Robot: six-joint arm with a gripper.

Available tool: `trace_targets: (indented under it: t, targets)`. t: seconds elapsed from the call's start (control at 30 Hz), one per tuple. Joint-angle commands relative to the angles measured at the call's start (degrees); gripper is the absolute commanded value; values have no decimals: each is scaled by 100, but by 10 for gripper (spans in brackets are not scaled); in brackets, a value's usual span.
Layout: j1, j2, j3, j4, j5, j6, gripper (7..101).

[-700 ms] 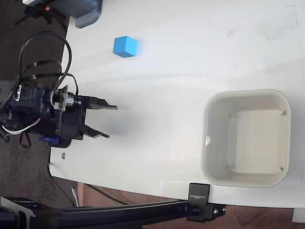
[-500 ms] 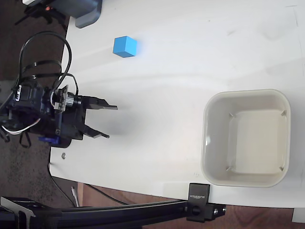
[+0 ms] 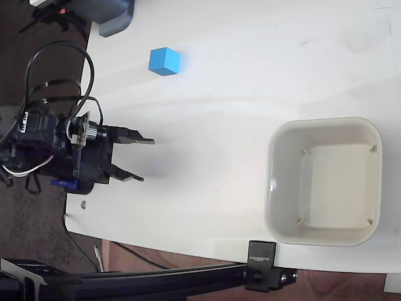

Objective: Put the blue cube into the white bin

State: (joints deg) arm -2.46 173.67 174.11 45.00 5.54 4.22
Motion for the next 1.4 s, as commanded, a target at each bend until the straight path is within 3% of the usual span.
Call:
trace_targets:
  t: [0.03,0.4,0.7,0.83,1.0,1.4]
  targets:
    - [-9,123,-272,-53,26,0,1003]
    - [-9,123,-272,-53,132,35,1003]
    - [-404,-396,-949,-97,439,123,1005]
    - [-1283,-2312,-2733,308,1160,729,1005]
    - [-2848,-4096,-4192,457,2232,1863,1005]
    - [-4588,-6029,-5458,1037,2786,4447,1005]
